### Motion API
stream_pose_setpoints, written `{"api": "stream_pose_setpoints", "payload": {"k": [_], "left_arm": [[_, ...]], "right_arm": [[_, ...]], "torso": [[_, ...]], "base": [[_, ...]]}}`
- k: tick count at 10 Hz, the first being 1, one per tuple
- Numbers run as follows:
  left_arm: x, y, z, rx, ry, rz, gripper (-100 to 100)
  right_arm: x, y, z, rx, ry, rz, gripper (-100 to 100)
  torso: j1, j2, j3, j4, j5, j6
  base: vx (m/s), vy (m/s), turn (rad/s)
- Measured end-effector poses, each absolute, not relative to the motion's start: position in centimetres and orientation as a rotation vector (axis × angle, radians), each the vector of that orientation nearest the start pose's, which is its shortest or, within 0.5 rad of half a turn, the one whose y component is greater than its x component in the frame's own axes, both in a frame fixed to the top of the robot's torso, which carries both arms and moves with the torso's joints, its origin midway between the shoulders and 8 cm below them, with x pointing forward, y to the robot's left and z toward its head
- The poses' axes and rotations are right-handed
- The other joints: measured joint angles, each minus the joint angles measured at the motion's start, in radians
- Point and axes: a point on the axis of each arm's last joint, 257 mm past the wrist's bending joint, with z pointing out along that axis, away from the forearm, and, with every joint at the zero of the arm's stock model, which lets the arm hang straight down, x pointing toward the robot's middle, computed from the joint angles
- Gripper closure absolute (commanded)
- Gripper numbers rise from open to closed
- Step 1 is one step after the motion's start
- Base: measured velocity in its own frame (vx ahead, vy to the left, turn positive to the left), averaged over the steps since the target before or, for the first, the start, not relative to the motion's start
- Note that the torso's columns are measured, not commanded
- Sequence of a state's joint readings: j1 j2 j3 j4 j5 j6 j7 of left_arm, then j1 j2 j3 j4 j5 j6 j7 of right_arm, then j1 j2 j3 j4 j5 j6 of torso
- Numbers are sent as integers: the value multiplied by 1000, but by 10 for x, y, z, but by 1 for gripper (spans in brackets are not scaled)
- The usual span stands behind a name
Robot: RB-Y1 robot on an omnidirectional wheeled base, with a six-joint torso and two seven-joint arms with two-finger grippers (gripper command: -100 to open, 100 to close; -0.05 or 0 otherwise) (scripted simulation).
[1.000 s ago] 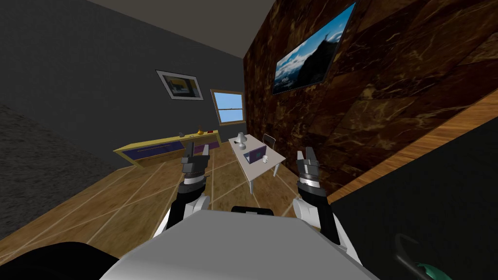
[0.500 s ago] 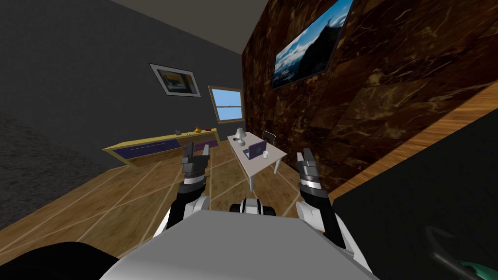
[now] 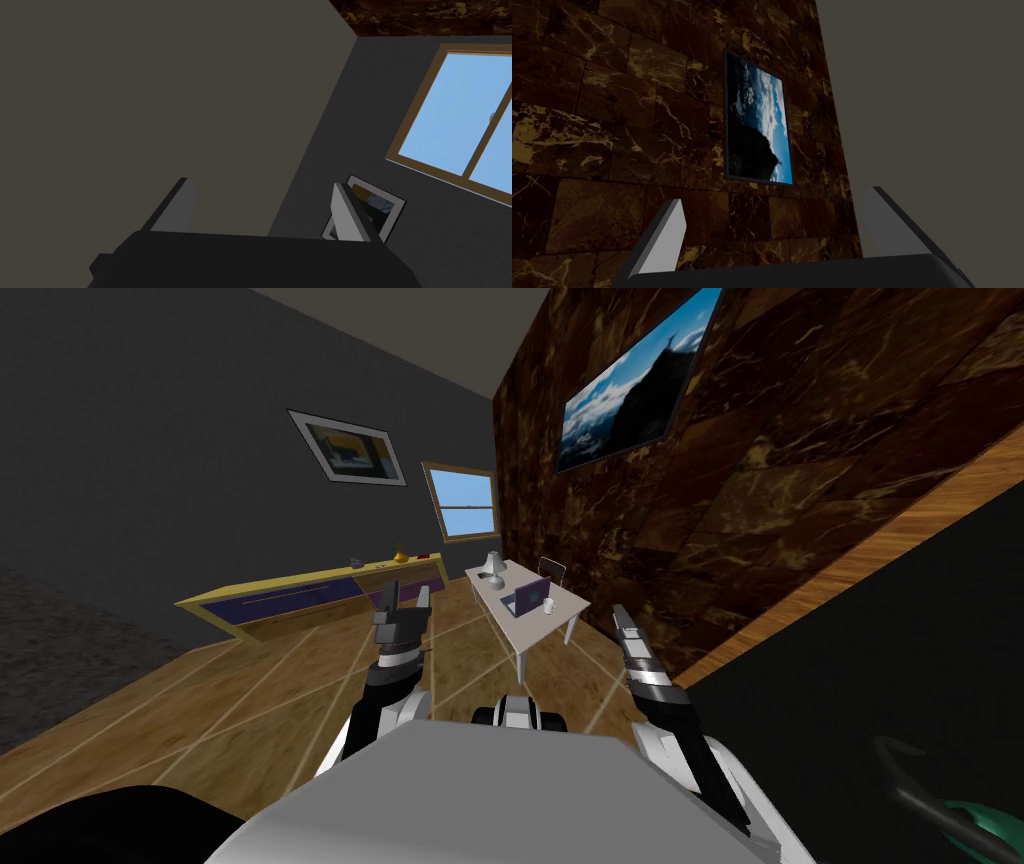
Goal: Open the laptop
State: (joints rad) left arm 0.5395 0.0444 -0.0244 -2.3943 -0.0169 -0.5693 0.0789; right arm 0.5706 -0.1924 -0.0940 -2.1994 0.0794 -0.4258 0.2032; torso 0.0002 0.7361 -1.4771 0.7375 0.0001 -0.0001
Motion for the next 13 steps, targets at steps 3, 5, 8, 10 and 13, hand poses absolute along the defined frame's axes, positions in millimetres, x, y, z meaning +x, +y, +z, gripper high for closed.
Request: {"api": "stream_pose_setpoints", "payload": {"k": [3,5,8,10,13], "left_arm": [[306,259,73,-525,541,-1415,0],[306,259,73,-526,541,-1415,0],[306,259,73,-526,541,-1415,0],[306,259,73,-525,541,-1415,0],[306,259,73,-525,541,-1415,0]], "right_arm": [[355,-321,-78,442,1152,742,-100],[353,-332,-98,378,1257,639,-100],[345,-349,-125,282,1397,493,-100],[338,-362,-142,215,1480,397,-100],[327,-384,-164,99,1595,260,-100]], "torso": [[-2,3,2,1,0,0],[0,1,1,0,0,0],[0,4,2,1,0,0],[0,3,1,1,0,0],[0,1,1,0,0,0]], "base": [[18,120,-66],[68,139,-118],[44,122,-57],[42,122,-34],[65,140,-50]]}}
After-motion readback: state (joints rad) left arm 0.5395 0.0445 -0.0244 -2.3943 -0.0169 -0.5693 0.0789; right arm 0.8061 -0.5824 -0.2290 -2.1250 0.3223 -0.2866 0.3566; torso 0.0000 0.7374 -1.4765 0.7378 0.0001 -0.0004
